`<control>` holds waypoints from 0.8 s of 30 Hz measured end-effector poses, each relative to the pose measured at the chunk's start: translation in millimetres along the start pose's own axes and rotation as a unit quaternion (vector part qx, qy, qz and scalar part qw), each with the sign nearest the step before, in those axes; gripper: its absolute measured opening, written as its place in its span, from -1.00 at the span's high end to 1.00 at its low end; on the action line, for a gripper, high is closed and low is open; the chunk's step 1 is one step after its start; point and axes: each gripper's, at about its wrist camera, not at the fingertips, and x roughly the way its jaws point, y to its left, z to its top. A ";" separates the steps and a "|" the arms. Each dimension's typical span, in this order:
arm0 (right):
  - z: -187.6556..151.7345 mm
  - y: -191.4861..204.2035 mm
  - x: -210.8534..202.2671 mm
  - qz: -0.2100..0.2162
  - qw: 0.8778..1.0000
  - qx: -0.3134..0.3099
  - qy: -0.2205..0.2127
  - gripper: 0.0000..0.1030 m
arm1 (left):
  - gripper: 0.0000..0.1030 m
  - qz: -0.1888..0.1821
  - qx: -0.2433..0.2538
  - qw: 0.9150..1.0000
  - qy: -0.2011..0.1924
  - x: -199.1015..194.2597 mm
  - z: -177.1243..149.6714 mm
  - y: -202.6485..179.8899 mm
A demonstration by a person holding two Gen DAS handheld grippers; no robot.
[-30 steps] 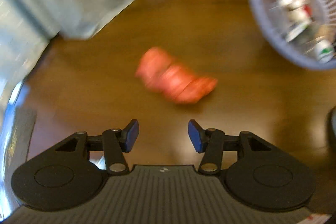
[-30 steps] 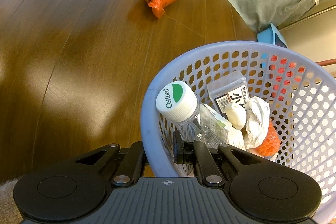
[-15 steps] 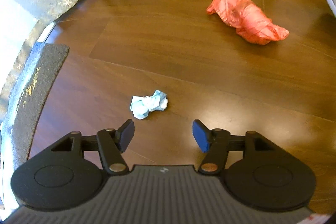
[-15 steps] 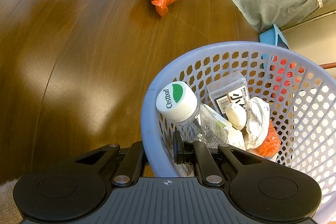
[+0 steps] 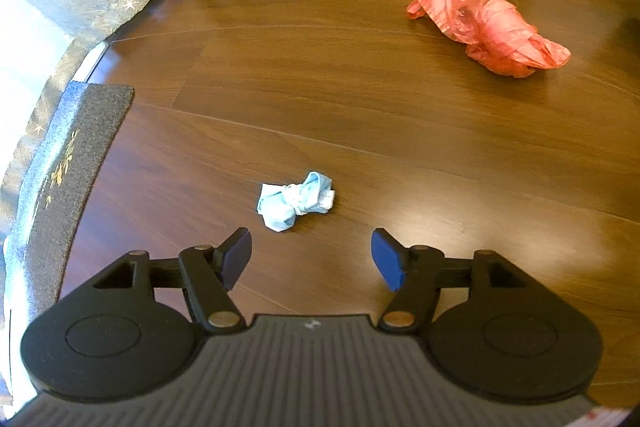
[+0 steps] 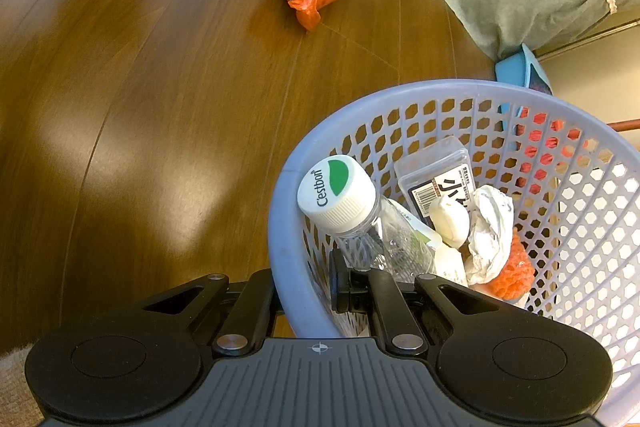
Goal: Collect trash
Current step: 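Move the open left tool toward the blue crumpled paper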
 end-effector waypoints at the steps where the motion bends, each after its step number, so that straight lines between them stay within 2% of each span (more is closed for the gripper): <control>1: 0.0 0.0 -0.1 0.000 1.000 0.000 0.000 0.91 | -0.25 0.001 0.000 1.000 0.000 0.9 0.8 1.1; 13: -1.2 -0.7 1.6 0.001 1.000 -0.005 0.001 0.91 | -0.31 0.012 0.035 0.999 -0.006 12.3 6.0 4.2; 24: -2.1 -5.2 1.7 0.003 1.000 -0.010 0.003 0.91 | -0.30 0.029 0.096 0.995 -0.003 47.8 9.2 14.6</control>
